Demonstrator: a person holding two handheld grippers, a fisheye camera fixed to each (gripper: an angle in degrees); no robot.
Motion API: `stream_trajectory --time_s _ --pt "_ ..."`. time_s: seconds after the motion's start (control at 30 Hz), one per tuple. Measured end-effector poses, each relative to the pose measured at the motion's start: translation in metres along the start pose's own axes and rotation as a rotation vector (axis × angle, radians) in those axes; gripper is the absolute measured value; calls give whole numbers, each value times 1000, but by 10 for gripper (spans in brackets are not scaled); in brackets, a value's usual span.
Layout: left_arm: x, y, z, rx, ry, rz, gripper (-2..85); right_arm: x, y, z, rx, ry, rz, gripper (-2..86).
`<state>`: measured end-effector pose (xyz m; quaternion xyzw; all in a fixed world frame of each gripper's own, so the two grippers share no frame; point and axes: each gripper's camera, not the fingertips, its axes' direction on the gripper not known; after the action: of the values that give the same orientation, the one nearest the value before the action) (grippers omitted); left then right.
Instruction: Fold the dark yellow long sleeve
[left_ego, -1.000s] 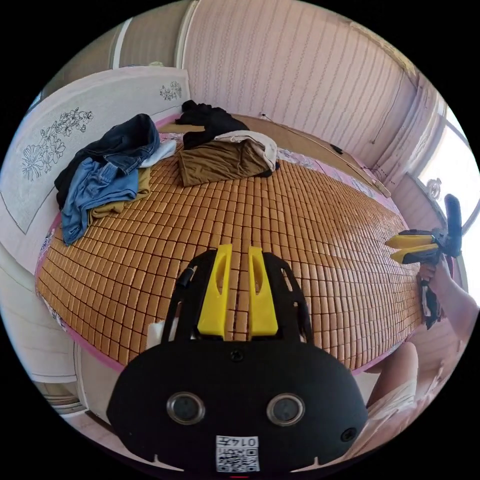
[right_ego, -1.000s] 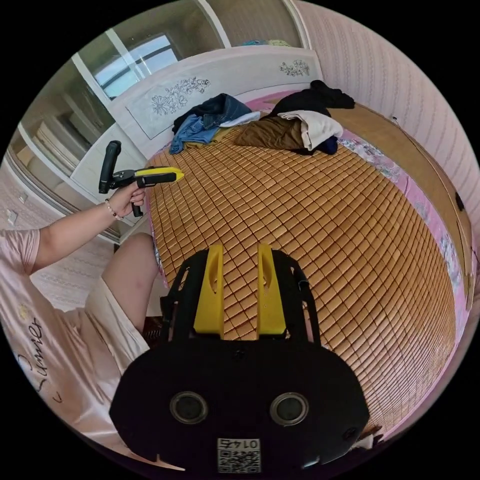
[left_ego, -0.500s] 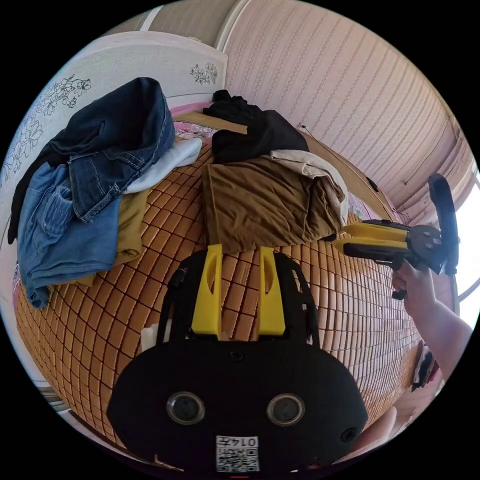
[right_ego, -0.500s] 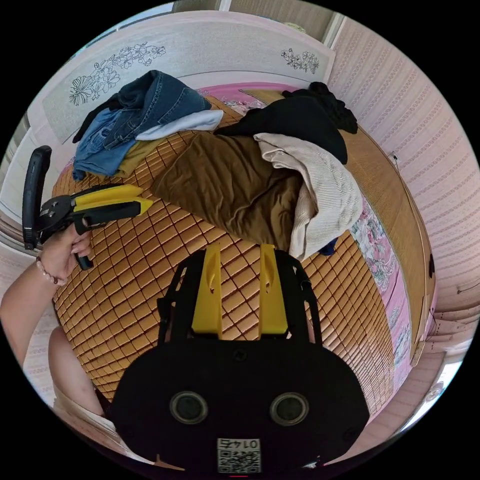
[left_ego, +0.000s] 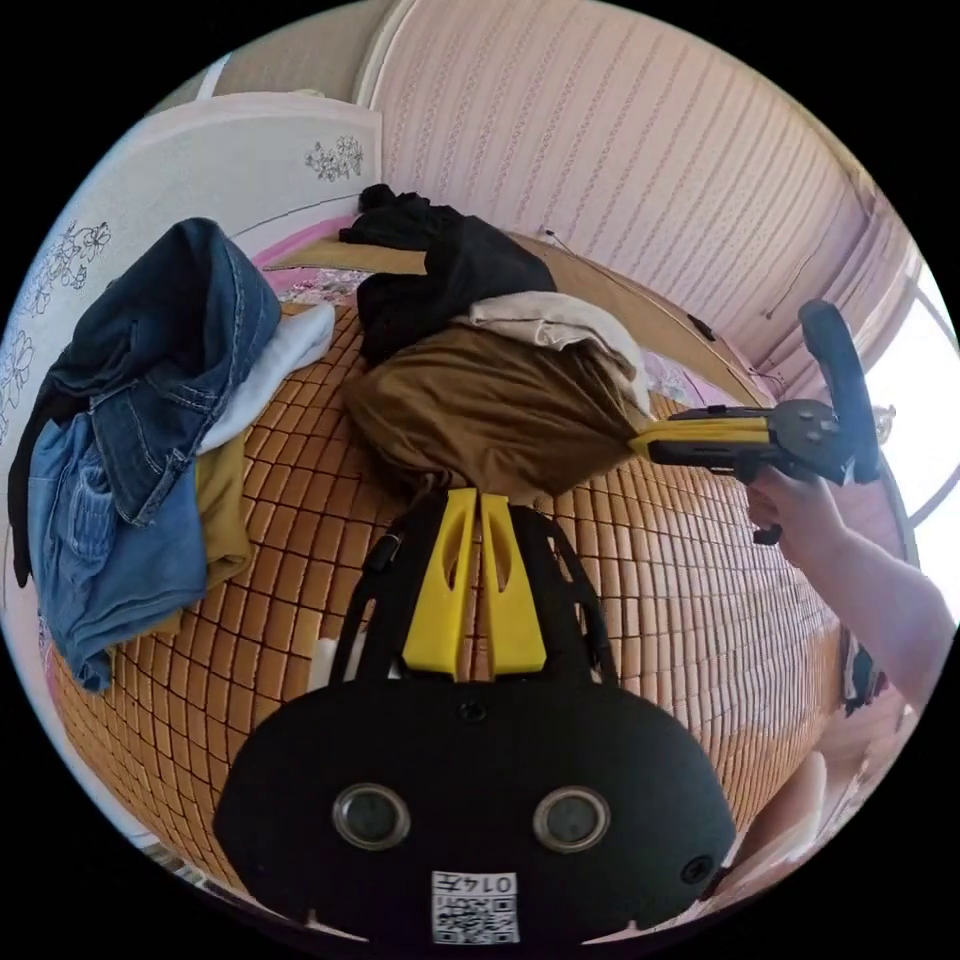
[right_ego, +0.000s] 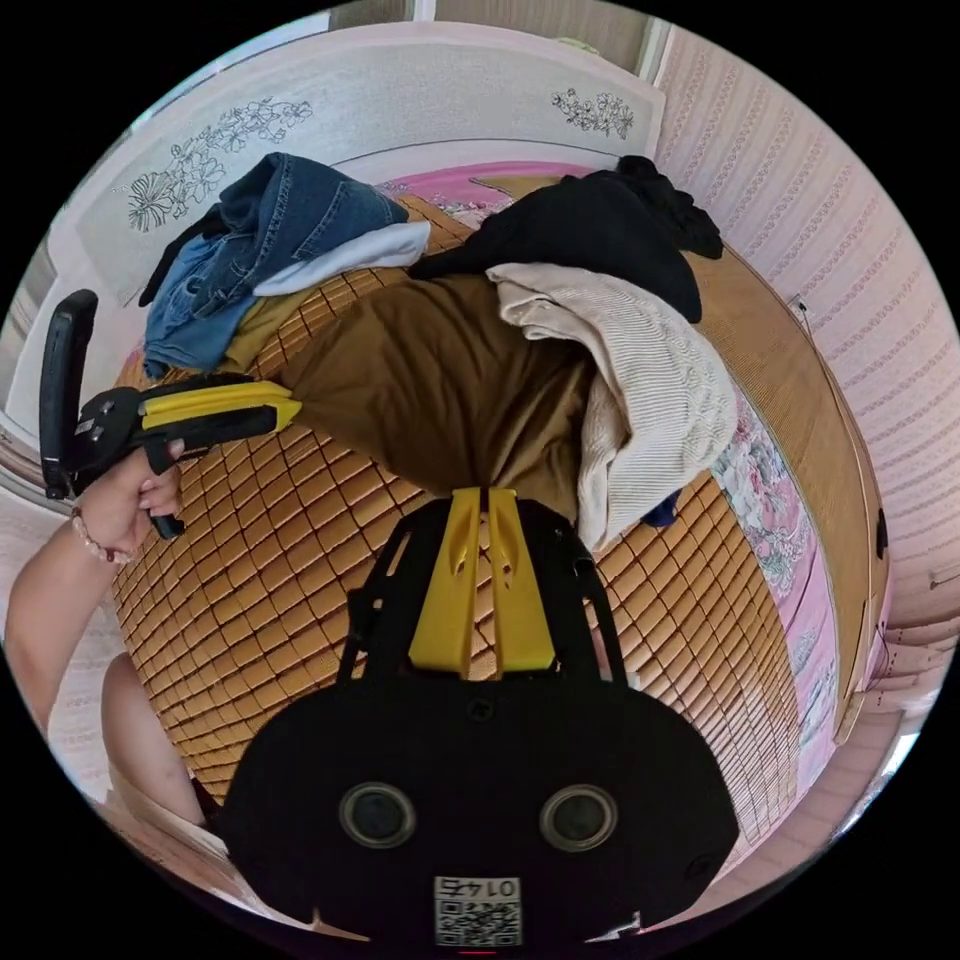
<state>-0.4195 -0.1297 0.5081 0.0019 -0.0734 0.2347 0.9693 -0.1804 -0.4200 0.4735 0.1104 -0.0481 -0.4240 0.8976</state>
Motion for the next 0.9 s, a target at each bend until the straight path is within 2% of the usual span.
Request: stream_trajectory --time_s 0.07,0.2,0.27,0.37,0.43,0.5,0.6,0.73,0.8,0.9 --pt "44 22 -31 4 153 158 -9 13 41 -40 73 -6 12 3" --pt "137 97 -58 -91 308 370 -7 30 139 -81 57 -44 51 1" --pt "191 156 -51 -171 406 378 0 32 223 -77 -45 -79 125 -1" --pt "231 215 -41 -316 509 306 24 21 325 -63 -202 -10 221 -6" --pt "242 238 -52 -361 550 297 40 10 375 -72 -233 5 283 -7" --pt "248 253 -71 -373 512 359 49 -5 414 -90 -196 -3 335 -5" --pt "233 259 -97 -347 346 390 54 -41 446 -111 -119 -59 351 8" --pt "178 240 -97 -340 176 206 56 -109 425 -109 37 -295 204 50" --pt "158 230 -95 -324 140 129 58 -139 399 -94 16 -333 72 58" --pt "138 216 -90 -339 140 27 59 -168 354 -62 -97 -213 -37 82"
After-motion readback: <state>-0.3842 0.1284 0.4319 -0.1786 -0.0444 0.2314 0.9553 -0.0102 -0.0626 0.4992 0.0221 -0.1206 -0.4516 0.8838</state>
